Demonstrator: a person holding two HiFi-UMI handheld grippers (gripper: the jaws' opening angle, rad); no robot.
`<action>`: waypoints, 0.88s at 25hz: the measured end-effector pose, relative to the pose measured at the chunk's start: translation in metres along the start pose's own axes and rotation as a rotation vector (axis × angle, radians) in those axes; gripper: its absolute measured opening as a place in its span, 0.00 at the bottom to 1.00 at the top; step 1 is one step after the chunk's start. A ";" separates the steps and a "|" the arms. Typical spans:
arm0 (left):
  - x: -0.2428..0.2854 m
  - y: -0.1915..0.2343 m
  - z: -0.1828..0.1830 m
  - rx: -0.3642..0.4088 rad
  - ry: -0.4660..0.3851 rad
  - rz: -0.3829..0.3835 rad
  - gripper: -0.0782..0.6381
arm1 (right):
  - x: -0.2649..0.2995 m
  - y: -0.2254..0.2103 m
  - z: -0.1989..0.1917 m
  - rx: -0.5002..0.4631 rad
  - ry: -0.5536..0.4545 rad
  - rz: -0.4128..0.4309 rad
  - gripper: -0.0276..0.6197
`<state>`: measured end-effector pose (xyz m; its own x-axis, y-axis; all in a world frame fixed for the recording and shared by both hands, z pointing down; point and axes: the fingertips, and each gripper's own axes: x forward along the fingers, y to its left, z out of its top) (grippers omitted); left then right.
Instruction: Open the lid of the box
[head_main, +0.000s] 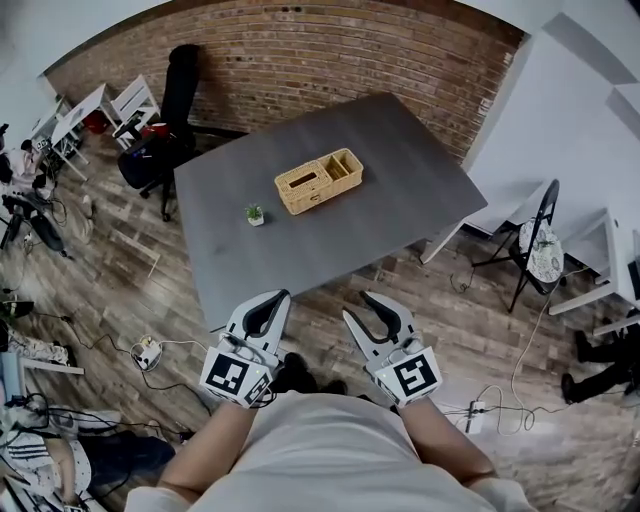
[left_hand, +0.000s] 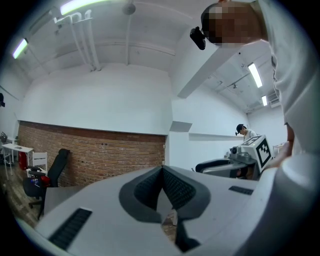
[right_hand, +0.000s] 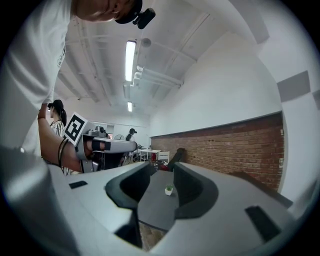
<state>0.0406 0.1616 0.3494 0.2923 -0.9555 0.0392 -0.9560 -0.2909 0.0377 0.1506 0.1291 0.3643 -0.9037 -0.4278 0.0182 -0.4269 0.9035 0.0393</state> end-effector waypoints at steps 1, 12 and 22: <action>0.003 0.000 -0.001 0.002 0.002 -0.010 0.13 | 0.001 -0.002 -0.001 -0.001 0.002 -0.004 0.28; 0.056 0.030 -0.014 -0.027 0.000 -0.067 0.13 | 0.038 -0.041 -0.024 0.015 0.045 -0.037 0.28; 0.102 0.108 0.000 -0.023 -0.017 -0.074 0.13 | 0.129 -0.070 -0.021 -0.017 0.063 0.009 0.28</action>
<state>-0.0325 0.0333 0.3576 0.3617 -0.9321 0.0181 -0.9308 -0.3600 0.0628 0.0643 0.0104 0.3847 -0.9033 -0.4212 0.0812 -0.4178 0.9068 0.0562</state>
